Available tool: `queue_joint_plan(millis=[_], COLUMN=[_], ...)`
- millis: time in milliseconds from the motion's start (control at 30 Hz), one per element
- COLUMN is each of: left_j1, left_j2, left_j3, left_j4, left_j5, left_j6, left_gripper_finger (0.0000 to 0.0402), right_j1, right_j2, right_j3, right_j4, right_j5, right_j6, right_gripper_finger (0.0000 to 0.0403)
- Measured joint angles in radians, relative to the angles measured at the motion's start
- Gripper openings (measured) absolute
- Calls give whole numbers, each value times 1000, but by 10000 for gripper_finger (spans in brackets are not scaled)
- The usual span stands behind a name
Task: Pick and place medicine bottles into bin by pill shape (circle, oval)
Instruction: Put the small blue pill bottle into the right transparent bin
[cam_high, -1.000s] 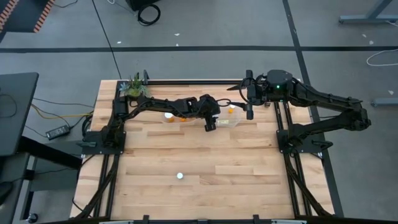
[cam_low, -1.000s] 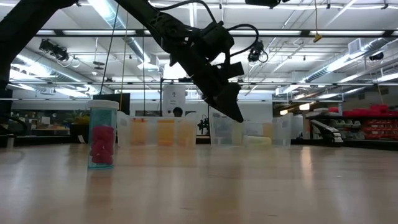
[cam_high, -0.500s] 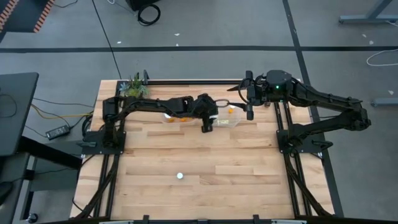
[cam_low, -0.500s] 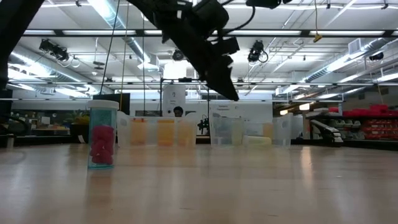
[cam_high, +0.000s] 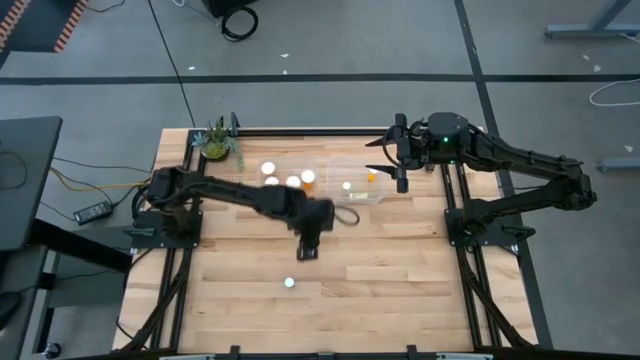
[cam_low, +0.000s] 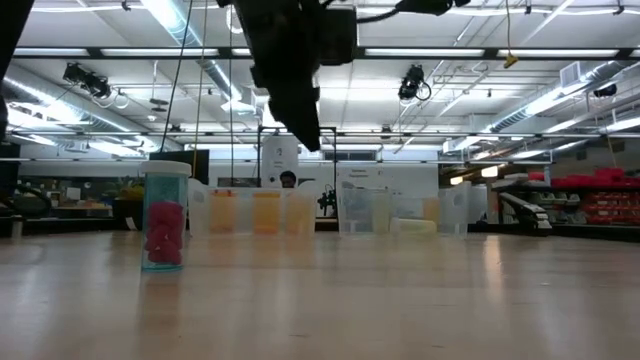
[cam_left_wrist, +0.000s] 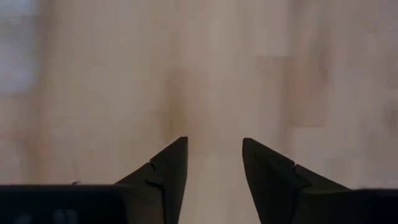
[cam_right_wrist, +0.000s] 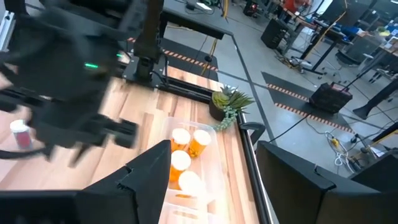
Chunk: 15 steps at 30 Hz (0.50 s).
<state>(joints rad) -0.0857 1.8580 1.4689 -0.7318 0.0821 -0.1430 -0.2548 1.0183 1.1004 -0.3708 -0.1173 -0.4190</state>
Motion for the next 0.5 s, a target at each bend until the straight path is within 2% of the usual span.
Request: queue_joint_plan(millis=[200,367,500], left_j1=[-149,-262,-331], left_j2=[0,2,8], left_j3=[0,0,-1], left_j4=[-25,-30,-54], left_j5=[-7,-132,-224], left_j6=[-150,-272,-322], left_gripper_finger=[164,178,208], right_j1=[2,2,2], right_j2=[0,0,0], right_j3=[0,0,0], right_j4=[3,3,4], right_j5=[0,0,0], right_j6=[5,5,6], right_gripper_finger=[244,244,244])
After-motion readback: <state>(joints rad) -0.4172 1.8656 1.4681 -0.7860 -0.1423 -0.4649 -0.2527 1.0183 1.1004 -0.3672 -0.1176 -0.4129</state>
